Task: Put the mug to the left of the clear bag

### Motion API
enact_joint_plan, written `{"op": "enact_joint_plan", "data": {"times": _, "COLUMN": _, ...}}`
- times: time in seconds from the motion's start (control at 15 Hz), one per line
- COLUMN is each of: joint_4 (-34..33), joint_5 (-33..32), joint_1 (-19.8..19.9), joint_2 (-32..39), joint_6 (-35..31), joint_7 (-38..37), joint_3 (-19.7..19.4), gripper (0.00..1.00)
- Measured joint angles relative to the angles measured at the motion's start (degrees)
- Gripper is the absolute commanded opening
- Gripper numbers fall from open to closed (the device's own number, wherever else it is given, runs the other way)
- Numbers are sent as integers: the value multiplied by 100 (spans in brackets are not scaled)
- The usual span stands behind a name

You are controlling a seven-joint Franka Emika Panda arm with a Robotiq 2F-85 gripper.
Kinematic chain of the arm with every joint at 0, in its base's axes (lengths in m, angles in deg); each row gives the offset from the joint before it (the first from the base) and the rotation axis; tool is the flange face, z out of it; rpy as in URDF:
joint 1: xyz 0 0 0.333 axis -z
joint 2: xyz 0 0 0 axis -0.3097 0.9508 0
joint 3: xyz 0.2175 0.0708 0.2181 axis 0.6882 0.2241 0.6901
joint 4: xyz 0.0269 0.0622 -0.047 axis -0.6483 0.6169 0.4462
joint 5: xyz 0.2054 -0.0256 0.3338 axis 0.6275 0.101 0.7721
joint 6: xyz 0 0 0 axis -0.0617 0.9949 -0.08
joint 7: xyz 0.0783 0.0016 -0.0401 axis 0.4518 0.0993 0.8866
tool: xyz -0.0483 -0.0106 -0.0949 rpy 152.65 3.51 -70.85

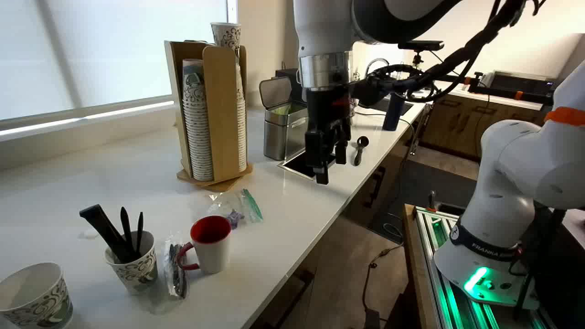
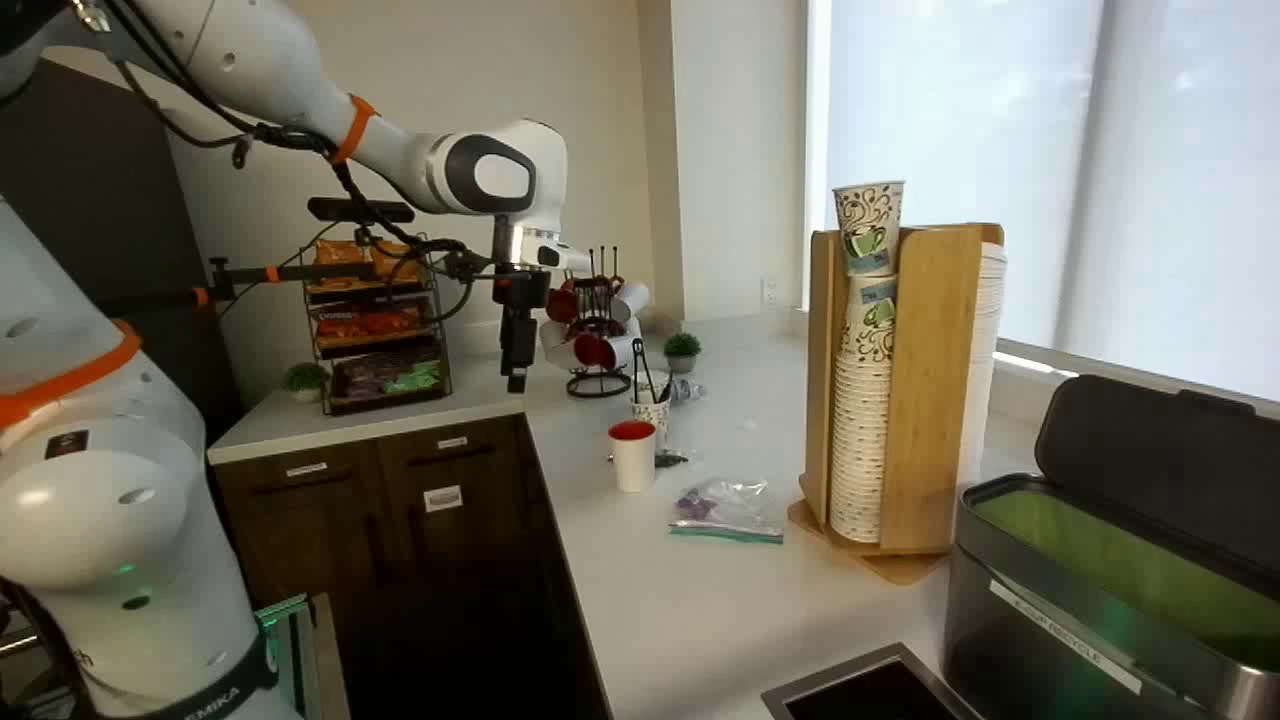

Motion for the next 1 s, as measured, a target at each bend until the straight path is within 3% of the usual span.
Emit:
{"op": "enact_joint_plan", "data": {"times": 0.4, "joint_4": 0, "joint_5": -37, "joint_1": -2, "joint_2": 0, "joint_6": -59, "joint_7": 4, "joint_3": -13, "gripper": 100}}
{"op": "enact_joint_plan", "data": {"times": 0.67, "joint_4": -153, "joint_5": -522, "joint_1": 73, "joint_2": 169, "joint_6": -973, "joint_7": 119, "joint_3": -131, "gripper": 100}}
{"op": "enact_joint_plan", "data": {"times": 1.0, "joint_4": -1059, "joint_5": -1079, "joint_1": 192, "joint_2": 1071, "joint_6": -1729, "joint_7": 178, "joint_3": -285, "gripper": 100}}
